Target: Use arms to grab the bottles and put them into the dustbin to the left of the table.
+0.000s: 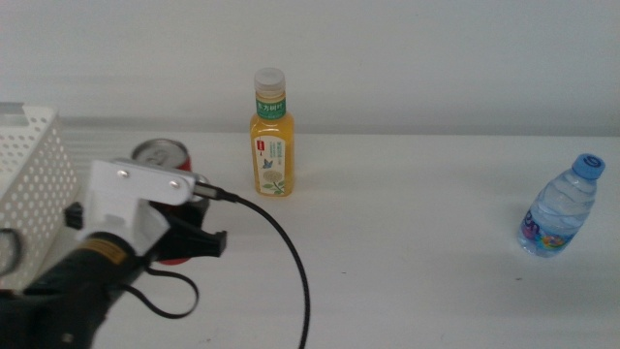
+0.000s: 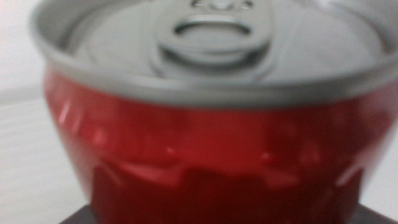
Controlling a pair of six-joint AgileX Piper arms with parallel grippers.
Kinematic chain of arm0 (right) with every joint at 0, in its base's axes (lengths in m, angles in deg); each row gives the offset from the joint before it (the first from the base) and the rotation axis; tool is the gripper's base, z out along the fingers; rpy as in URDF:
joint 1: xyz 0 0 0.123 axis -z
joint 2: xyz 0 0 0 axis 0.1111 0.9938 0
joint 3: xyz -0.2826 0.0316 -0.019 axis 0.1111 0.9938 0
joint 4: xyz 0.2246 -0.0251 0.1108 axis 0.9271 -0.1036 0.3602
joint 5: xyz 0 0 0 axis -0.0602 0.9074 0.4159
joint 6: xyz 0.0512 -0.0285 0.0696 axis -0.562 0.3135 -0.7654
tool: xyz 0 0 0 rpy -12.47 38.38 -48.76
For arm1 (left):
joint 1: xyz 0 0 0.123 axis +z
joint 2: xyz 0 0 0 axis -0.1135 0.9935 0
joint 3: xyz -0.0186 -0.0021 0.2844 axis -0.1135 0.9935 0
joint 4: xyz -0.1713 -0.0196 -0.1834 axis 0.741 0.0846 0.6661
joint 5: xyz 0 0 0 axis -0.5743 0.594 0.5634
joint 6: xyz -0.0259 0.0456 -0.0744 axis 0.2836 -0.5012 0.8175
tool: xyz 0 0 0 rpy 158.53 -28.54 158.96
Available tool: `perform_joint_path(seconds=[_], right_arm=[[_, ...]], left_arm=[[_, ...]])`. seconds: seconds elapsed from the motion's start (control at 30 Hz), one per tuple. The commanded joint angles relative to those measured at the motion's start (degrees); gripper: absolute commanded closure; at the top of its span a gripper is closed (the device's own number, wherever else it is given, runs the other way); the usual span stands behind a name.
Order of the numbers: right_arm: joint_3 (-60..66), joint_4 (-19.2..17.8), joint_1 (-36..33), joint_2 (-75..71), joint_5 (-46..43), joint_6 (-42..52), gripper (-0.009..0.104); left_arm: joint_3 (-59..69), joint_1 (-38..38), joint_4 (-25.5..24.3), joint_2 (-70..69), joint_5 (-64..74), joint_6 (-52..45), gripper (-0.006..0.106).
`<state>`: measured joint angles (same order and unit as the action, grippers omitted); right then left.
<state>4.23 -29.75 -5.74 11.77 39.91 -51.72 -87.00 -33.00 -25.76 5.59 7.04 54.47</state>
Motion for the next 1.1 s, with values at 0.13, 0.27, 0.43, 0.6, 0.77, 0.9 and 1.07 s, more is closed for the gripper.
perform_joint_path(seconds=[0.13,0.27,0.43,0.6,0.77,0.9,1.07], right_arm=[[2.43,-0.34,0.40,-2.20,-0.71,0.10,0.002],[2.43,-0.34,0.40,-2.20,-0.71,0.10,0.002],[2.43,-0.34,0.40,-2.20,-0.71,0.10,0.002],[2.43,-0.34,0.40,-2.20,-0.71,0.10,0.002],[2.43,-0.34,0.40,-2.20,-0.71,0.10,0.002],[2.43,-0.34,0.40,-2.20,-0.71,0.10,0.002],[2.43,-0.34,0.40,-2.20,-0.71,0.10,0.002]], left_arm=[[-2.97,1.81,21.43,-14.79,20.57,-21.06,0.102],[-6.21,7.59,30.59,-17.96,33.32,-32.88,0.102],[-10.75,15.57,26.23,-17.99,47.53,-32.82,0.102],[-12.58,18.67,25.41,-17.99,48.18,-32.50,0.102],[-12.96,19.03,25.16,-17.99,47.78,-32.50,0.102],[-14.53,19.62,23.19,-17.99,52.27,-30.87,0.102],[-21.82,21.40,-0.44,-17.88,61.74,-6.94,0.102]])
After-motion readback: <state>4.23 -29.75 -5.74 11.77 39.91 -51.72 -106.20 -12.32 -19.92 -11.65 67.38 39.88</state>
